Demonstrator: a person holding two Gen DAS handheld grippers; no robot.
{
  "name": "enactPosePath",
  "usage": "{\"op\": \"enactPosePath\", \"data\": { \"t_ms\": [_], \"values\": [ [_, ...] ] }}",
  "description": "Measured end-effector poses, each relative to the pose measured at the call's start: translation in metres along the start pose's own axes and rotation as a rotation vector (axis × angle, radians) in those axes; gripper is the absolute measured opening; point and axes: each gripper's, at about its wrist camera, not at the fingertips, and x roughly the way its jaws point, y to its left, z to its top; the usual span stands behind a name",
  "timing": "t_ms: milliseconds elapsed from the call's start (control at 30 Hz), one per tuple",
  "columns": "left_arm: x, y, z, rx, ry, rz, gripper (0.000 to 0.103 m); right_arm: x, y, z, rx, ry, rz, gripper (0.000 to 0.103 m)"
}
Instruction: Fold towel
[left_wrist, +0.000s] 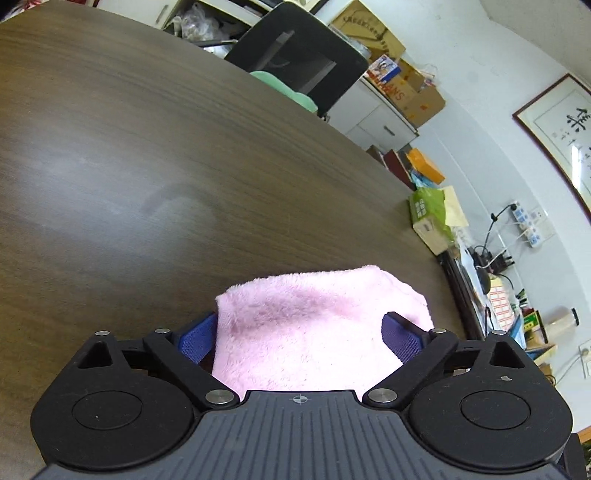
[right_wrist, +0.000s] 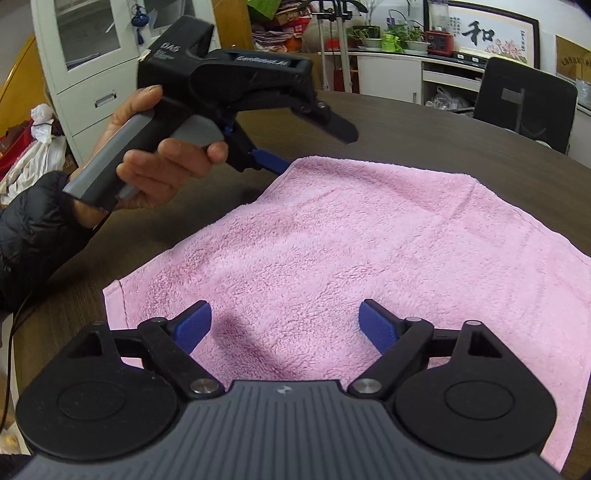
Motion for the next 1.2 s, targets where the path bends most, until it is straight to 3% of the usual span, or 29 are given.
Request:
{"op": "enactPosePath", "data": {
  "t_ms": [233, 533, 733, 933, 1100, 1200],
  "values": [
    [0.011, -0.014, 0.004, 0.020, 0.005, -0.060, 0.097, 0.004, 0.005, -0.003, -0.040, -0.014, -0.006, 0.097],
    [0.008, -0.015, 0.015, -0.021, -0.138, -0.130, 0.102, 0.007, 0.018, -0.011, -0.124, -0.015, -0.028, 0.103],
    [-0.005, -0.010, 0.020, -0.010, -0.205, -0.157, 0.102, 0.002, 0.017, -0.016, -0.164, -0.004, 0.019, 0.103],
    [-0.030, -0.005, 0.032, -0.004, -0.287, -0.127, 0.103, -0.003, 0.018, -0.021, -0.189, -0.003, 0.051, 0.103],
    [-0.031, -0.003, 0.038, -0.006, -0.253, -0.065, 0.103, -0.002, 0.017, -0.020, -0.186, -0.006, 0.052, 0.103],
    [-0.025, -0.013, 0.031, 0.047, -0.212, -0.052, 0.103, -0.003, 0.011, -0.019, -0.150, -0.014, 0.077, 0.103]
  ]
}}
